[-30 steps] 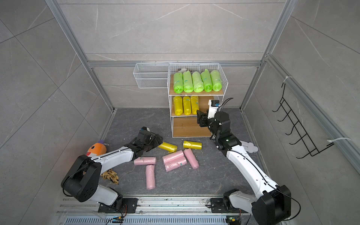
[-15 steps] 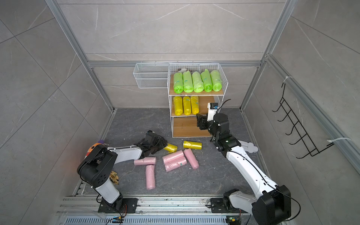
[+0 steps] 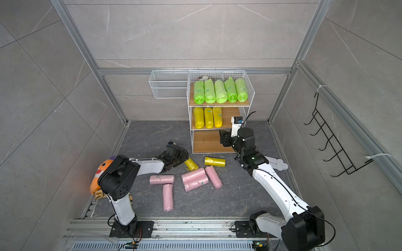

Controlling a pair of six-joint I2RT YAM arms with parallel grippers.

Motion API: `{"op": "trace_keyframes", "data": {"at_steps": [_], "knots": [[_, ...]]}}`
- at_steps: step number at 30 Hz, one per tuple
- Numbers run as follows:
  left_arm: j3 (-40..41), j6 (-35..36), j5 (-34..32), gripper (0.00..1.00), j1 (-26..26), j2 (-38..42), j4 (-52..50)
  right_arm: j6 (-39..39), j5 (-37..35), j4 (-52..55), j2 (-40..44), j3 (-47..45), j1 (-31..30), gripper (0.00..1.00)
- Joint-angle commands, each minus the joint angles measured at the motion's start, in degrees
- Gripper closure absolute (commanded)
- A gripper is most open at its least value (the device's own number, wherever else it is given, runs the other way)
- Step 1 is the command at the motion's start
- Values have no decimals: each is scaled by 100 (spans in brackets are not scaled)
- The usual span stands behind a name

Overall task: Sort the rolls of trash bags by color and place them on the shelf
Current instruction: Pick up the roll of trash bags from the center of the board.

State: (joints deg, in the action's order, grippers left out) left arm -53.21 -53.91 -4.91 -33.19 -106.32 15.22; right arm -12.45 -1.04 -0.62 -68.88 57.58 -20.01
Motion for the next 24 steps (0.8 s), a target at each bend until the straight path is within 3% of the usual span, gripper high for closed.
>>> {"op": "trace_keyframes", "data": {"at_steps": [1,12,24], "knots": [[-27,-22,-144,43,-30,-260,-72,-30,-37,89,73,-31,18,30],[63,-495,-554,70,13,-187,351,-87,-2,163,69,-62,8,30],[429,-738,-669,87,409,1015,637,-277,447,875,620,-48,-15,29]]}}
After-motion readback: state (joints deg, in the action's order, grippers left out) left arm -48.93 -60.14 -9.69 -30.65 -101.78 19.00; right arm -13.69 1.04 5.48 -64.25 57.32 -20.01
